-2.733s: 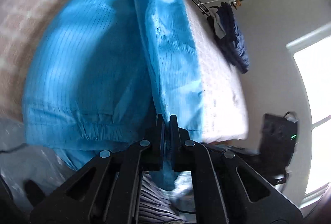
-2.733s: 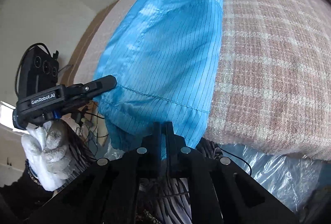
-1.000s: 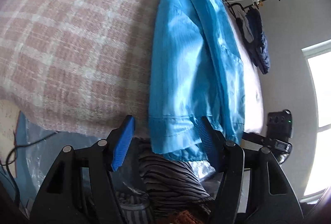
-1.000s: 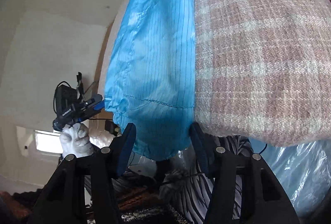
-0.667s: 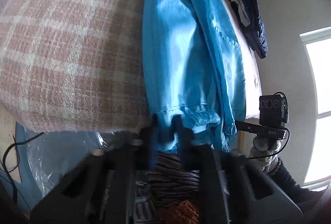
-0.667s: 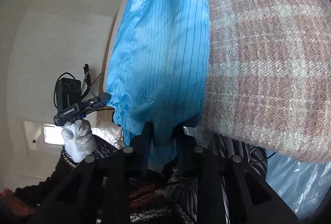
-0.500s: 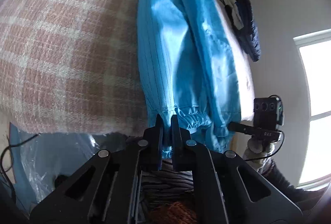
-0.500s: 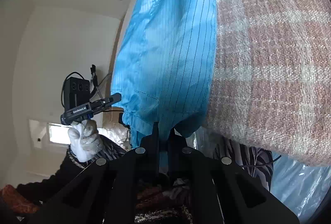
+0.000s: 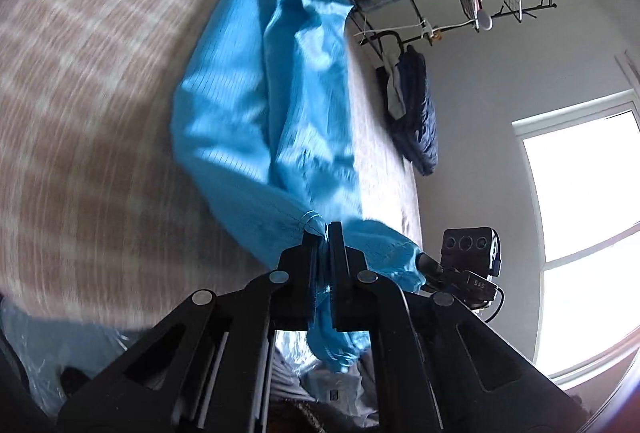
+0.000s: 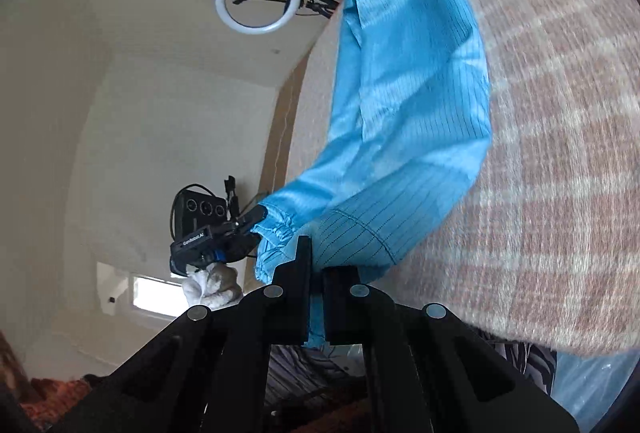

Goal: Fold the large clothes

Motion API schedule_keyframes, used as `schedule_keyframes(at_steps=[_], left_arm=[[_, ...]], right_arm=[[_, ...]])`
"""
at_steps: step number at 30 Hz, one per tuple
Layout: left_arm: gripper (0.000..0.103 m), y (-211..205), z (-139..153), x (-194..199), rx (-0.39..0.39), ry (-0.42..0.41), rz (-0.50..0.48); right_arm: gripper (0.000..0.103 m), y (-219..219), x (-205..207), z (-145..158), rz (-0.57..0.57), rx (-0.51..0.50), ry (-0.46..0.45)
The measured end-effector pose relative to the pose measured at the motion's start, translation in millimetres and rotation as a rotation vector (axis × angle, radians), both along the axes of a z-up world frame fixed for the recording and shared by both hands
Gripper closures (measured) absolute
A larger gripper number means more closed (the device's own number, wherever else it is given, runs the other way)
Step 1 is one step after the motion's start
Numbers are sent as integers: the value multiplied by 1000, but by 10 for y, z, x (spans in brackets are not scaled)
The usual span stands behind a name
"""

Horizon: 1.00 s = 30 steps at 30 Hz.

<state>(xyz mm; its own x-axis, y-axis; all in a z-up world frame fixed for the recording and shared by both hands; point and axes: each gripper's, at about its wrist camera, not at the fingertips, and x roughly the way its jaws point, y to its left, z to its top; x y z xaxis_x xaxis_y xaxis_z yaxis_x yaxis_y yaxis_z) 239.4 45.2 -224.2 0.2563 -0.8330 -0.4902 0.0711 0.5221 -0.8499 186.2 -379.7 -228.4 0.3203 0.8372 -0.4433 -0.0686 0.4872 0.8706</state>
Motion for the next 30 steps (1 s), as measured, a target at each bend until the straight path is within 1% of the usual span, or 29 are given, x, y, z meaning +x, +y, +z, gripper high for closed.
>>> schedule_keyframes(at_steps=[5, 7, 9, 15, 19, 23, 25, 26, 28, 29, 30], left_arm=[[101, -88, 31, 435, 21, -23, 33], [101, -124, 19, 648, 37, -28, 53], [101, -152, -6, 817, 46, -32, 69], [101, -235, -195, 1333, 73, -6, 114], [101, -293, -358, 1639, 100, 17, 155], [101, -326, -472, 1812, 141, 18, 181], [101, -317, -513, 1838, 147, 21, 201], [101, -313, -515, 1844, 150, 20, 204], [101, -317, -503, 1854, 176, 5, 211], [99, -314, -489, 1861, 187, -2, 211], [90, -307, -480, 1865, 183, -4, 209]], right_arm=[[100, 65, 402, 164, -8, -70, -54], [100, 196, 563, 180, -22, -94, -61], [100, 163, 764, 154, -40, -110, -56], [100, 66, 1288, -24, -99, -161, -7], [100, -9, 1546, -107, -130, -193, 19], [100, -48, 1756, -211, -154, -221, 62], [100, -61, 1833, -250, -159, -224, 80], [97, -60, 1860, -249, -157, -222, 80], [95, -53, 1894, -216, -157, -224, 80], [92, -49, 1909, -201, -152, -223, 86], [79, -45, 1924, -185, -143, -208, 92]])
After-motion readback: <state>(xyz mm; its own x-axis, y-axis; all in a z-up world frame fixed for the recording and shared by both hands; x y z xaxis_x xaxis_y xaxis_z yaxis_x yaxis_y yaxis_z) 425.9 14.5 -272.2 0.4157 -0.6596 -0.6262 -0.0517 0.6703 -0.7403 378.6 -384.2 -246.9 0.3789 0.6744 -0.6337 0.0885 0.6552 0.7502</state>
